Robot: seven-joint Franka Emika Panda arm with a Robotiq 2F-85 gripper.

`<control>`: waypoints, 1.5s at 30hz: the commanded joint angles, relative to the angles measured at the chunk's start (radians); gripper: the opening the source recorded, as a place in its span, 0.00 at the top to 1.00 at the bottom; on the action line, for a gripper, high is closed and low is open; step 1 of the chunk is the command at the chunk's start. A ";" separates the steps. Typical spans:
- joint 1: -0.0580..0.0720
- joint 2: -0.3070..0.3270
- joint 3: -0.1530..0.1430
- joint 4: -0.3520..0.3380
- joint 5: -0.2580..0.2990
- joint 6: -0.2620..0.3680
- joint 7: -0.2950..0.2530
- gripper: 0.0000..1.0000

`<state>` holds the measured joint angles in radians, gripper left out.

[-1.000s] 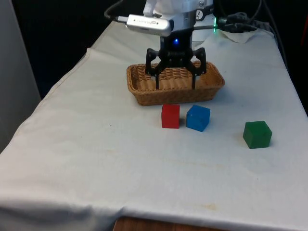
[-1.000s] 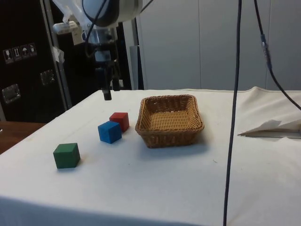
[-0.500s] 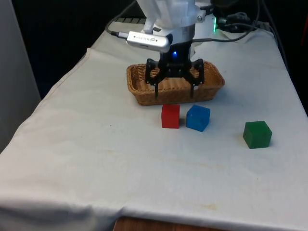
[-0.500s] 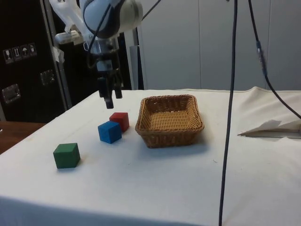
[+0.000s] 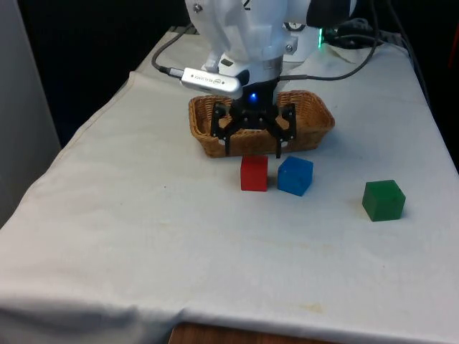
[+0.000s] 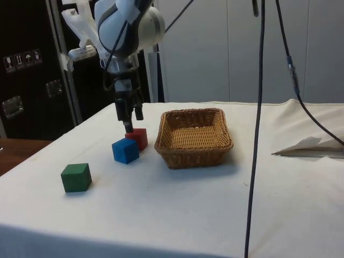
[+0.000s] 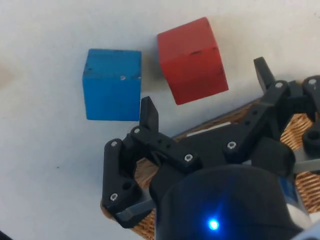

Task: Pick up exactly two blocks and place them into the basket.

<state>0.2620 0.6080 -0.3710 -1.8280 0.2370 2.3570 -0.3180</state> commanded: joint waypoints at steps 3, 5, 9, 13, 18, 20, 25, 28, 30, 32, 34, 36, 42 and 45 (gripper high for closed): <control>-0.006 0.009 0.002 0.003 0.007 0.008 -0.010 0.00; -0.007 0.012 0.000 0.003 0.007 0.009 -0.011 0.00; -0.002 0.014 -0.008 0.000 0.000 0.002 -0.006 0.00; -0.008 0.024 -0.005 0.004 0.005 0.010 -0.012 0.00; -0.003 0.026 -0.009 0.002 0.000 0.003 -0.006 0.00; -0.008 0.036 -0.004 0.008 0.006 0.010 -0.009 0.00; -0.011 0.055 -0.003 0.022 0.011 0.009 -0.009 0.00; -0.013 0.071 -0.003 0.035 0.019 0.010 -0.010 0.00; -0.015 0.082 -0.002 0.045 0.025 0.012 -0.010 0.00; -0.016 0.093 -0.001 0.054 0.031 0.015 -0.011 0.00; -0.015 0.106 -0.002 0.062 0.043 0.023 -0.012 0.00; -0.015 0.111 -0.002 0.062 0.048 0.029 -0.012 0.00; -0.012 0.115 -0.006 0.062 0.047 0.027 -0.010 0.03; -0.012 0.116 -0.006 0.062 0.046 0.027 -0.009 0.39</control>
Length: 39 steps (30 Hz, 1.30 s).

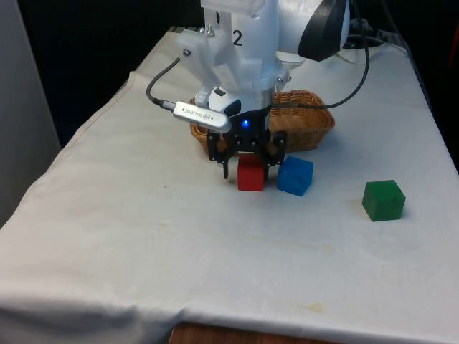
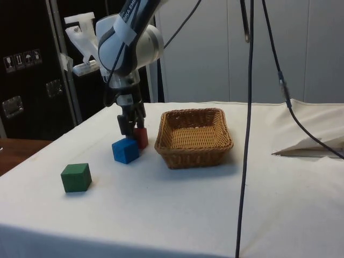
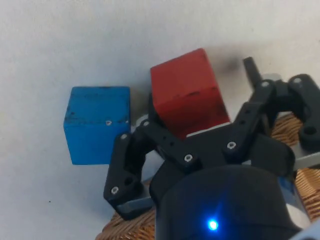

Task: Pick up exactly two blocks and place them into the basket.

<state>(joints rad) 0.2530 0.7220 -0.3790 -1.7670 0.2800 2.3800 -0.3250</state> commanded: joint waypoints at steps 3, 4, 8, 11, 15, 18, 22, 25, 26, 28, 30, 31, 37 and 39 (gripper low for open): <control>-0.002 0.002 0.001 0.001 0.002 0.003 -0.002 0.71; -0.002 0.002 0.001 0.001 0.002 0.003 -0.002 0.82; -0.002 0.002 0.001 0.001 0.002 0.002 -0.002 1.00; -0.002 0.002 0.001 0.001 0.001 0.002 -0.002 1.00; 0.001 -0.010 -0.003 -0.005 -0.001 -0.004 0.000 1.00; 0.007 -0.035 -0.012 -0.017 -0.005 -0.017 0.006 1.00; 0.013 -0.069 -0.019 -0.036 -0.008 -0.034 0.011 1.00; 0.014 -0.098 -0.022 -0.054 -0.013 -0.045 0.015 1.00; 0.015 -0.118 -0.024 -0.067 -0.016 -0.051 0.017 1.00; 0.009 -0.111 -0.016 -0.061 -0.008 -0.048 0.009 1.00; 0.018 -0.145 -0.029 -0.083 -0.019 -0.059 0.018 1.00; 0.019 -0.155 -0.031 -0.088 -0.020 -0.063 0.018 1.00; 0.025 -0.211 -0.043 -0.119 -0.027 -0.088 0.018 1.00; 0.026 -0.235 -0.047 -0.135 -0.032 -0.095 0.017 1.00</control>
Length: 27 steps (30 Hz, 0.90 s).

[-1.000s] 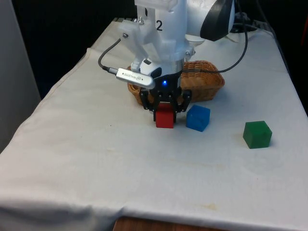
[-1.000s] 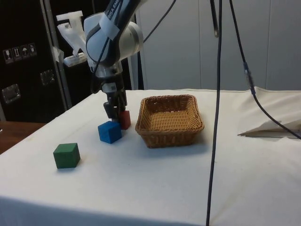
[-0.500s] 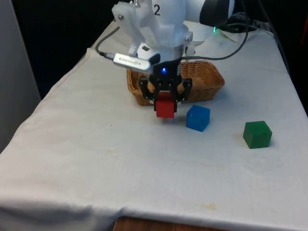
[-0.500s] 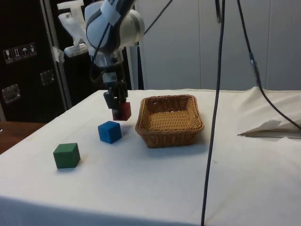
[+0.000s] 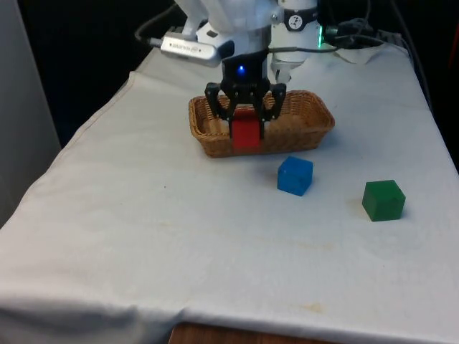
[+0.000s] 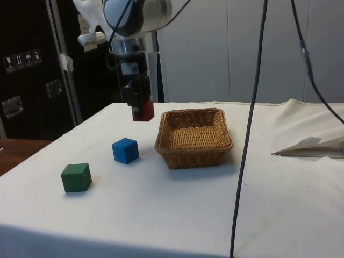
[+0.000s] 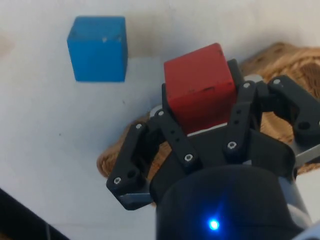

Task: Pick up exactly two blocks and place them into the basket.

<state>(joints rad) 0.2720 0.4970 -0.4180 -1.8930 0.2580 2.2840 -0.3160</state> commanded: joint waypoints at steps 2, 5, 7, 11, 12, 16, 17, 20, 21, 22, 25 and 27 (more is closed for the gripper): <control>0.008 -0.046 -0.013 -0.035 -0.021 -0.007 0.008 1.00; 0.001 -0.051 -0.007 -0.038 -0.014 -0.009 0.000 1.00; 0.009 -0.096 -0.017 -0.076 -0.036 -0.011 0.008 1.00; 0.010 -0.150 -0.017 -0.130 -0.052 -0.002 0.010 1.00; 0.010 -0.159 -0.016 -0.140 -0.055 0.001 0.010 1.00; 0.011 -0.185 -0.016 -0.173 -0.060 0.014 0.010 1.00; 0.012 -0.192 -0.015 -0.182 -0.060 0.018 0.010 1.00; 0.013 -0.223 -0.016 -0.228 -0.063 0.043 0.006 1.00; 0.013 -0.229 -0.016 -0.240 -0.063 0.052 0.005 1.00; 0.008 -0.219 -0.011 -0.225 -0.052 0.033 -0.002 1.00; 0.013 -0.247 -0.015 -0.272 -0.065 0.077 0.001 1.00; 0.012 -0.263 -0.013 -0.308 -0.061 0.108 -0.006 1.00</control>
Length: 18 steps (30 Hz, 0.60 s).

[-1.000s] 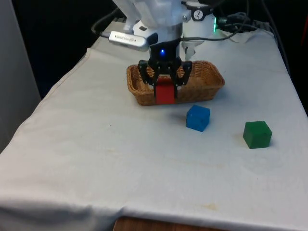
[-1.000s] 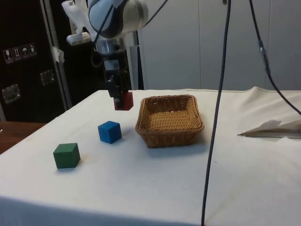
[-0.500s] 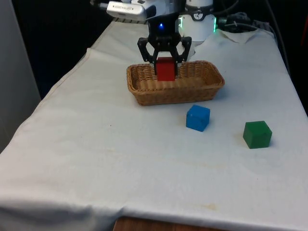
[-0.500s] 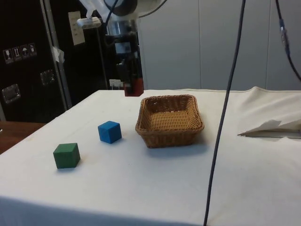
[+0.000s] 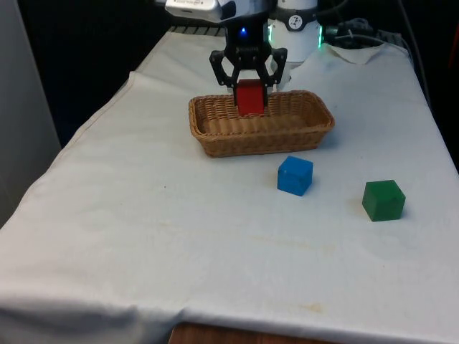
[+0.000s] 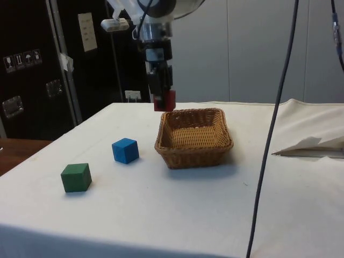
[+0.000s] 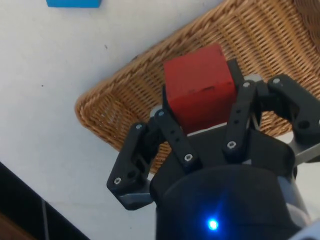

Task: Pick up exactly two blocks and place them into the basket.

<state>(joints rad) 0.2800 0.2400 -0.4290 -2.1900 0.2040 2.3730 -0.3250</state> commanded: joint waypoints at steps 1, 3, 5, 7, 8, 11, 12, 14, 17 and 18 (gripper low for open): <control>0.004 -0.010 -0.002 -0.022 -0.006 0.030 0.002 1.00; 0.003 -0.017 -0.002 -0.047 -0.006 0.052 -0.003 1.00; 0.003 -0.020 -0.001 -0.058 -0.005 0.061 -0.004 1.00; 0.004 -0.024 -0.001 -0.091 -0.006 0.094 -0.009 1.00; 0.004 -0.024 -0.001 -0.101 -0.007 0.103 -0.011 1.00; 0.004 -0.022 0.000 -0.130 -0.008 0.133 -0.016 1.00; 0.004 -0.022 0.000 -0.139 -0.008 0.141 -0.018 1.00; 0.004 -0.020 0.001 -0.146 -0.008 0.150 -0.020 1.00; 0.003 -0.007 0.004 -0.168 -0.002 0.179 -0.033 1.00; 0.003 -0.003 0.005 -0.172 0.000 0.186 -0.036 1.00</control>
<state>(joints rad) 0.2820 0.2290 -0.4260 -2.3580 0.2040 2.5400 -0.3600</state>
